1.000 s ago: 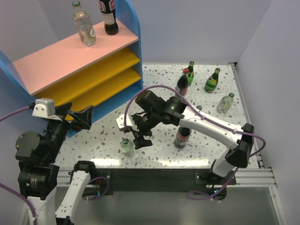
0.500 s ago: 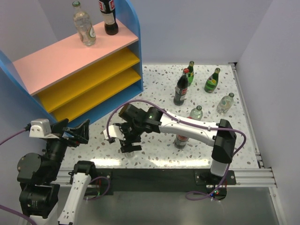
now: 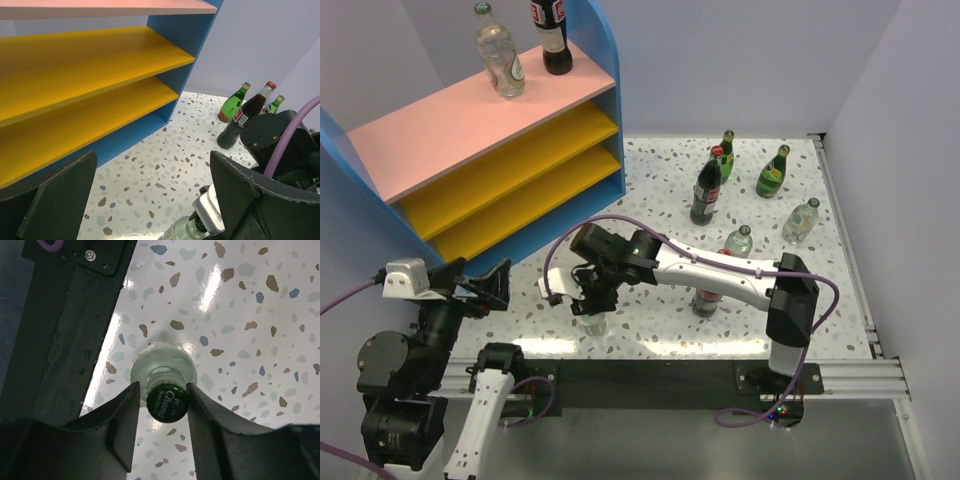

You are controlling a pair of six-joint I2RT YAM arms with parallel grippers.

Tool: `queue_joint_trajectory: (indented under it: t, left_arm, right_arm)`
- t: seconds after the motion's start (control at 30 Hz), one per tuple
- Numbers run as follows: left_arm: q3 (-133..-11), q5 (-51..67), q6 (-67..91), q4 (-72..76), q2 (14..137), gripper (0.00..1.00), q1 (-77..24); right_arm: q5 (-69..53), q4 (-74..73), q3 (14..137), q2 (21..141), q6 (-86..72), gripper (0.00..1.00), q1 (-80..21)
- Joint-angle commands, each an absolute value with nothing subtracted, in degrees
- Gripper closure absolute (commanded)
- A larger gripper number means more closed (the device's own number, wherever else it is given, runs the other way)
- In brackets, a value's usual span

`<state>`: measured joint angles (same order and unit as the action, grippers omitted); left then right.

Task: Place and organize the beverage onto the shelf
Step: Pick up the drink from the center of the board.

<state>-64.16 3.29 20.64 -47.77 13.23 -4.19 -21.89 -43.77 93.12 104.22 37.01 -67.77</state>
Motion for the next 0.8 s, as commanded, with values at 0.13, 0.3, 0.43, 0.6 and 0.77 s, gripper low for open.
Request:
queue_joint_trajectory:
  t: [0.13,0.3,0.43,0.6,0.77]
  left_arm:
    - [-62.93,4.74,20.04,-46.94,11.16,0.00,-3.96]
    - [-60.12,9.66,19.07,-44.04,8.88,0.00,-3.96]
    - [-56.16,16.95,18.63,-37.19,7.12,0.00,-3.96]
    - [-48.44,28.99,20.74,-27.44,8.78,0.00,-3.96]
    - [-39.74,39.97,26.01,-12.77,16.86,0.00,-3.87]
  right_arm:
    - [-21.45,-42.01,93.78,104.42,35.51,0.79,-68.20]
    - [-19.42,-42.27,94.74,100.39,33.84,0.99,-67.15]
    - [-21.53,-44.30,96.42,96.95,31.99,1.00,-63.37]
    - [-28.56,-48.60,98.26,93.17,31.56,1.00,-55.03]
    - [-32.16,-47.73,96.59,88.95,27.17,1.00,-47.74]
